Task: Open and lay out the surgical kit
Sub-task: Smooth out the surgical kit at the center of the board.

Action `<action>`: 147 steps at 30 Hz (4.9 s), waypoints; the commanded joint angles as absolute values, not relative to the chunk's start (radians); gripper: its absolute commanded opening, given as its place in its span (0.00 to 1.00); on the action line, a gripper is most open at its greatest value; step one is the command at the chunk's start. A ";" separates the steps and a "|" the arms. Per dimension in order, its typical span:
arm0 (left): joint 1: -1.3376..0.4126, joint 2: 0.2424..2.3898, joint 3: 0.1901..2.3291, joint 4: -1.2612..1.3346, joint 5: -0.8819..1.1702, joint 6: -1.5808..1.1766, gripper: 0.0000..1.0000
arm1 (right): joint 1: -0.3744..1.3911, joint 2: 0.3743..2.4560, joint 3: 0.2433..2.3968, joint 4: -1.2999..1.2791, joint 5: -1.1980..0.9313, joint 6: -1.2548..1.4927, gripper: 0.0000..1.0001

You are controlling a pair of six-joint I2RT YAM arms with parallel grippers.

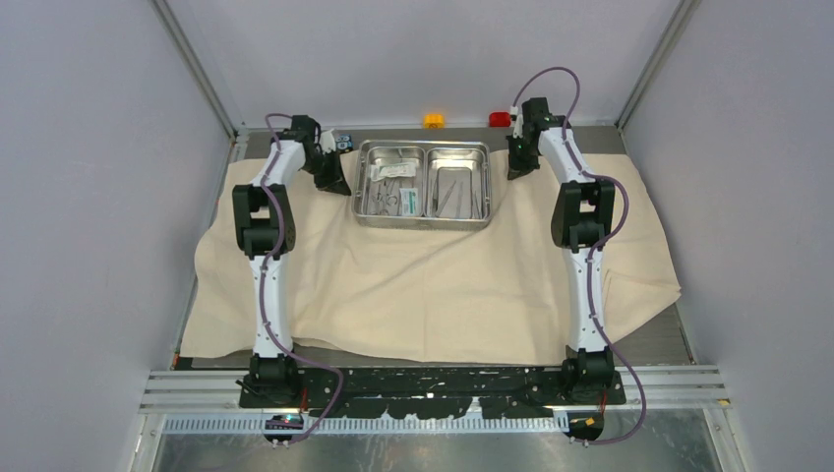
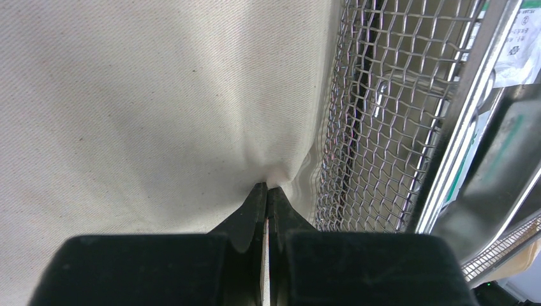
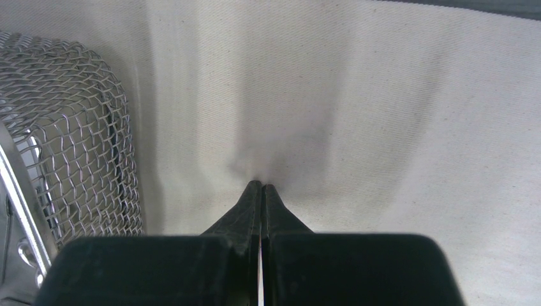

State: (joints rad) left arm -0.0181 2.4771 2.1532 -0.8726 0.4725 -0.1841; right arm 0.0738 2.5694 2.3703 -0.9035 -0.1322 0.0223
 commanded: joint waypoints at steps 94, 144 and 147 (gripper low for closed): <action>0.139 2.312 1.908 -0.718 -0.214 0.380 0.63 | -0.228 2.070 1.709 -0.682 -0.042 -0.335 0.56; 0.272 1.258 0.890 -1.313 -0.134 1.273 0.78 | -0.098 1.694 1.339 -0.692 -0.433 -0.326 0.57; 0.273 1.253 0.848 -1.276 -0.132 1.283 0.78 | -0.098 1.705 1.340 -0.696 -0.433 -0.327 0.57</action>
